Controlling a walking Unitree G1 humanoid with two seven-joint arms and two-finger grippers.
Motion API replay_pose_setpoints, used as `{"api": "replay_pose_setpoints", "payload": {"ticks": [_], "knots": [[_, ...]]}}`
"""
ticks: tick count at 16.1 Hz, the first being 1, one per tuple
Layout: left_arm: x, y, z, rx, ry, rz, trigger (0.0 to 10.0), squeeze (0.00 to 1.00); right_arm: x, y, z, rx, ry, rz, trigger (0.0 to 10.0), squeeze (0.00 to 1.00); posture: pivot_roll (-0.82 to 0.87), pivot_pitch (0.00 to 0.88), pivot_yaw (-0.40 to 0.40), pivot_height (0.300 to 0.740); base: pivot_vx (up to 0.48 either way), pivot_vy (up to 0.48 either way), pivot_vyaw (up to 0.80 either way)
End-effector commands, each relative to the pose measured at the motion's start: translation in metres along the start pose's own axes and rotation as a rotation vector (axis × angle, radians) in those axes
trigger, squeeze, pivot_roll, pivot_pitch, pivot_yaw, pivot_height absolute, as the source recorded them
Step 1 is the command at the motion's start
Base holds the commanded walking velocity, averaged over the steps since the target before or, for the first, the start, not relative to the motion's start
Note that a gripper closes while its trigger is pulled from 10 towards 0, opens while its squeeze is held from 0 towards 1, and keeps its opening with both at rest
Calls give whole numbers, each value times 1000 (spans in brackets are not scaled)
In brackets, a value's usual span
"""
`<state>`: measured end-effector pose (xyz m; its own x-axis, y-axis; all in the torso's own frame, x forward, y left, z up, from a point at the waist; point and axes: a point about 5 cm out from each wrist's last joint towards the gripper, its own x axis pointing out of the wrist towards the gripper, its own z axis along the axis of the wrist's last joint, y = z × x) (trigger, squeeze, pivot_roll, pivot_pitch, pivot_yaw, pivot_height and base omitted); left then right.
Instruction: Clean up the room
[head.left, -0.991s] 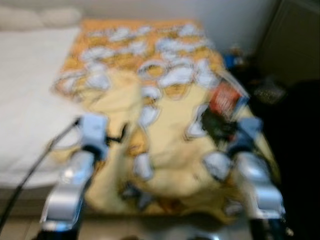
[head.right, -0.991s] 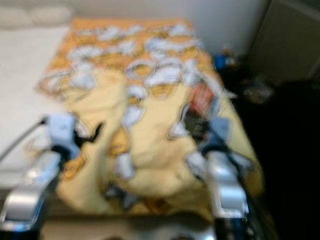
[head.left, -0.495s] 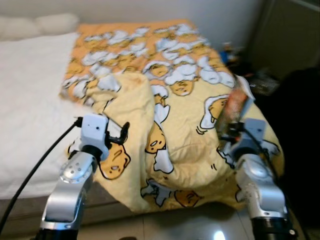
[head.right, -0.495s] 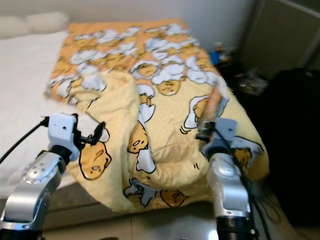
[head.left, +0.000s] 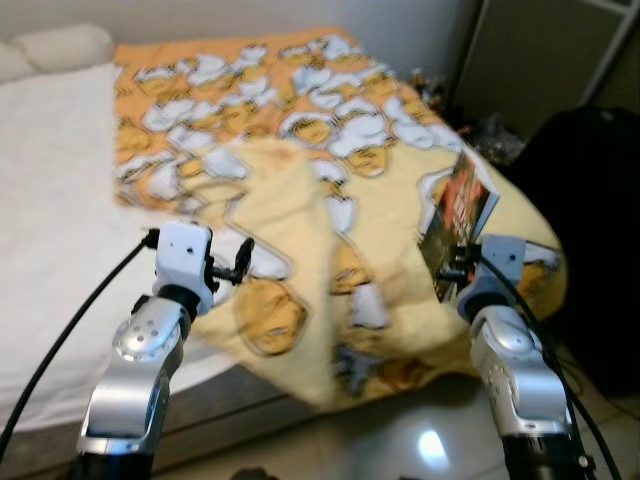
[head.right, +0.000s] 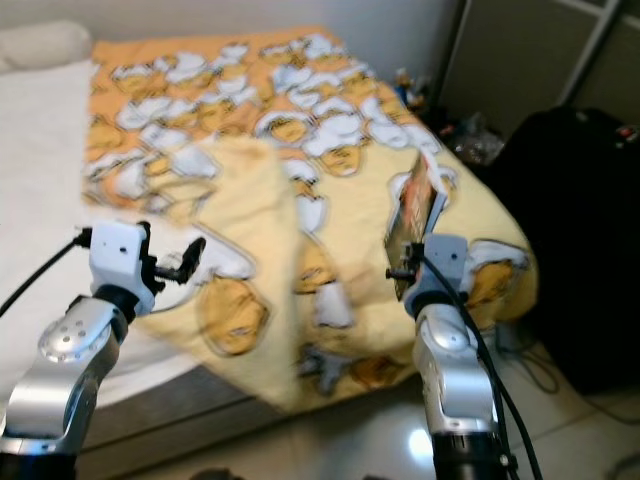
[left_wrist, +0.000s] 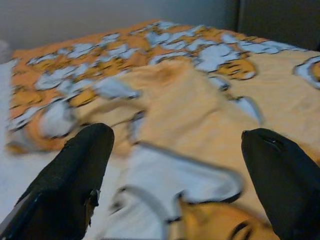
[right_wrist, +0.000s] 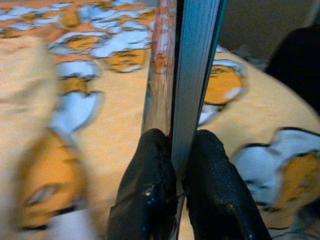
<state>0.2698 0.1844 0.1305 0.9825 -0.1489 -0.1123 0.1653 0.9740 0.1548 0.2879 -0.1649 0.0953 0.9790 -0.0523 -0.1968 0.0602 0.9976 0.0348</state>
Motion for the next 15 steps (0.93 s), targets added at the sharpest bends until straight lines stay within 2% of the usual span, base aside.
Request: {"api": "replay_pose_setpoints", "payload": {"ticks": [1,6,15], "knots": [[2,3,2,-2,-6,15,10000,0,2,10,18,-15,-78,54,10000,0,13,0,29,740,0,401,0],[3,4,4,-3,-9,18,10000,0,2,18,24,-43,-101,112,10000,0,17,0,31,740,0,405,0],[5,3,4,-1,-15,17,10000,0,3,23,25,-46,-106,156,10000,0,24,0,32,740,0,406,0]]}}
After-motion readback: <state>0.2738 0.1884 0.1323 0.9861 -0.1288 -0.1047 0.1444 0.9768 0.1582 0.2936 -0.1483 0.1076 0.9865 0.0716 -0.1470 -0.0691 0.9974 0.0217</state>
